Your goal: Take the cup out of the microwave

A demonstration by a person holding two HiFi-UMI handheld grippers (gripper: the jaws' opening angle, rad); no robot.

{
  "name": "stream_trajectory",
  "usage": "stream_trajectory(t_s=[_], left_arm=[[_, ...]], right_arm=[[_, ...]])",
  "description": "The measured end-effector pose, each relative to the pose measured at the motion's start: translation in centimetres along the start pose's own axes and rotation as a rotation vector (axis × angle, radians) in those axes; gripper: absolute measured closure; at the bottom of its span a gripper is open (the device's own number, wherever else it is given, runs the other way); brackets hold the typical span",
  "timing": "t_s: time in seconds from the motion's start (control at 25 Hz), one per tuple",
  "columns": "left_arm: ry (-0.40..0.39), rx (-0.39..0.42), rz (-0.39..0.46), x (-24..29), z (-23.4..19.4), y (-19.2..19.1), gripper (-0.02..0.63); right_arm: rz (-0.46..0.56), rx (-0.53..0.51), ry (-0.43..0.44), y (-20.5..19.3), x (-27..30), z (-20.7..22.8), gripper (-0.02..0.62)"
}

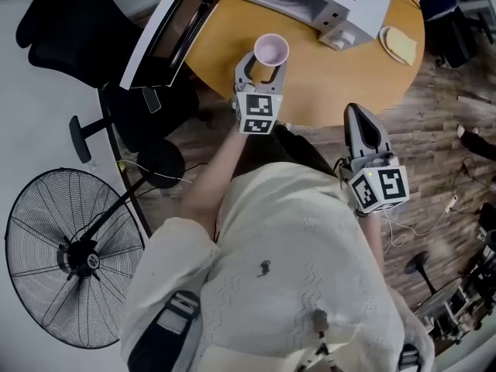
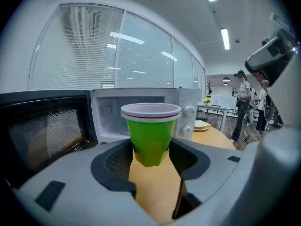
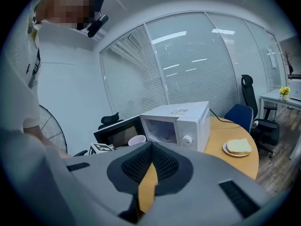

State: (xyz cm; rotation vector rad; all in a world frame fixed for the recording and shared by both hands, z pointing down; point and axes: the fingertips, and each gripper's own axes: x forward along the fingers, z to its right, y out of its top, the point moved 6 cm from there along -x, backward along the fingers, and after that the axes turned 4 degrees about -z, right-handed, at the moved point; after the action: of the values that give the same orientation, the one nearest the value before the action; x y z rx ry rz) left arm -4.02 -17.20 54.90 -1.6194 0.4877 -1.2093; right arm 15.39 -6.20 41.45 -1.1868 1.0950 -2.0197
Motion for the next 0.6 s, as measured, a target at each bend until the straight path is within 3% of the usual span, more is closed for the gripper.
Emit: stream_trajectory(t_s=[0.6], left_arm=[[0.074,-0.059,0.05,-8.9,2.0,-0.3,0.341]], right_arm=[[0.014,-0.054,0.089,-0.9,-1.6,-1.7,0.588]])
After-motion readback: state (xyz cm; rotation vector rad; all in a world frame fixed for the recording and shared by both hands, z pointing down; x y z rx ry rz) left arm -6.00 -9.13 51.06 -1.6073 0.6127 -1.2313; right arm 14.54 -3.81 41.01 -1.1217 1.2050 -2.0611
